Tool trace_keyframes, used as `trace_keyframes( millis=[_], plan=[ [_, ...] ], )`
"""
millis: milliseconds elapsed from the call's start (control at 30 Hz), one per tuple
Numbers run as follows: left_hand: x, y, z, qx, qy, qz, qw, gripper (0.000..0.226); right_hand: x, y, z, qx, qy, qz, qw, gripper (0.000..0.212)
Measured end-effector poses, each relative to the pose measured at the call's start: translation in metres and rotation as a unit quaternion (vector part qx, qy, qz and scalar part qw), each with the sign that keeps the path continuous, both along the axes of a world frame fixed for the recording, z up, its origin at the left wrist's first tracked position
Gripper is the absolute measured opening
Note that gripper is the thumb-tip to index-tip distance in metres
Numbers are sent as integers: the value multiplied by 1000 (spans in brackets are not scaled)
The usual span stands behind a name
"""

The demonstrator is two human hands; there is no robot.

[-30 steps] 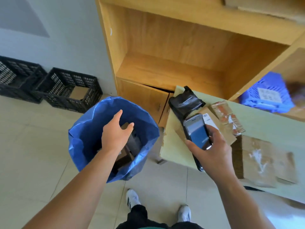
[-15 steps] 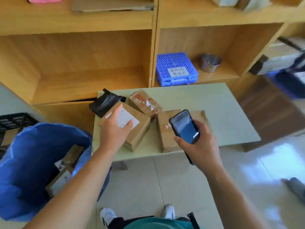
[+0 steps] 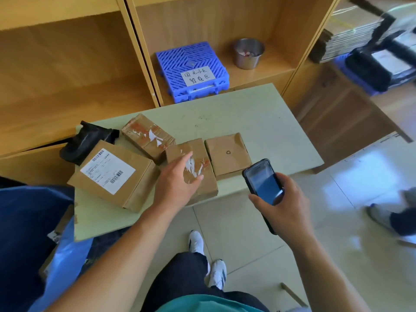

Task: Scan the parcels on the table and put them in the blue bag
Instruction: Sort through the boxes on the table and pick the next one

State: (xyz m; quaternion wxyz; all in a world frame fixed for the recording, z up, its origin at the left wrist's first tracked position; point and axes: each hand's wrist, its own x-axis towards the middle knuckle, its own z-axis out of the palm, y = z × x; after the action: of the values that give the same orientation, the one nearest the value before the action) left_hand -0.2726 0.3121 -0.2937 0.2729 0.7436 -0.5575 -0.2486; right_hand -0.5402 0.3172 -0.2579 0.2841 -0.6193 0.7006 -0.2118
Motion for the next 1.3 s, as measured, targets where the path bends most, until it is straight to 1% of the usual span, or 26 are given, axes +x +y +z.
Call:
trace_keyframes(
  millis=[167, 300, 467, 533, 633, 700, 800, 967, 1100, 1200, 1300],
  plan=[
    [-7, -60, -19, 3, -42, -74, 996, 71, -3, -34, -7, 13, 13, -13, 1000, 79],
    [-26, -113, -32, -6, -82, -149, 985, 72, -16, -65, -12, 14, 19, -31, 999, 79],
    [-65, -150, -44, 24, -115, -205, 972, 77, -35, -88, -26, 33, 10, -49, 998, 79],
    [-84, -161, -50, 55, -129, -198, 970, 82, -44, -99, -31, 47, -2, -51, 998, 80],
    [-113, -173, -64, 140, -164, -170, 961, 89, -65, -117, -43, 64, -24, -54, 996, 80],
    [-134, -181, -78, 194, -184, -164, 949, 88, -84, -131, -51, 74, -32, -51, 995, 79],
    [-159, -187, -104, 243, -189, -145, 940, 80, -109, -152, -57, 81, -30, -39, 996, 79],
    [-189, -195, -134, 256, -232, -126, 930, 67, -138, -188, -62, 79, -21, 9, 997, 81],
    [-194, -191, -145, 256, -276, -126, 918, 57, -148, -203, -67, 80, -15, 47, 996, 84],
    [-192, -184, -153, 250, -284, -122, 918, 50, -150, -207, -68, 94, -19, 74, 993, 86],
    [-188, -182, -156, 249, -264, -123, 924, 46, -147, -210, -69, 100, -18, 101, 990, 86]
  ],
)
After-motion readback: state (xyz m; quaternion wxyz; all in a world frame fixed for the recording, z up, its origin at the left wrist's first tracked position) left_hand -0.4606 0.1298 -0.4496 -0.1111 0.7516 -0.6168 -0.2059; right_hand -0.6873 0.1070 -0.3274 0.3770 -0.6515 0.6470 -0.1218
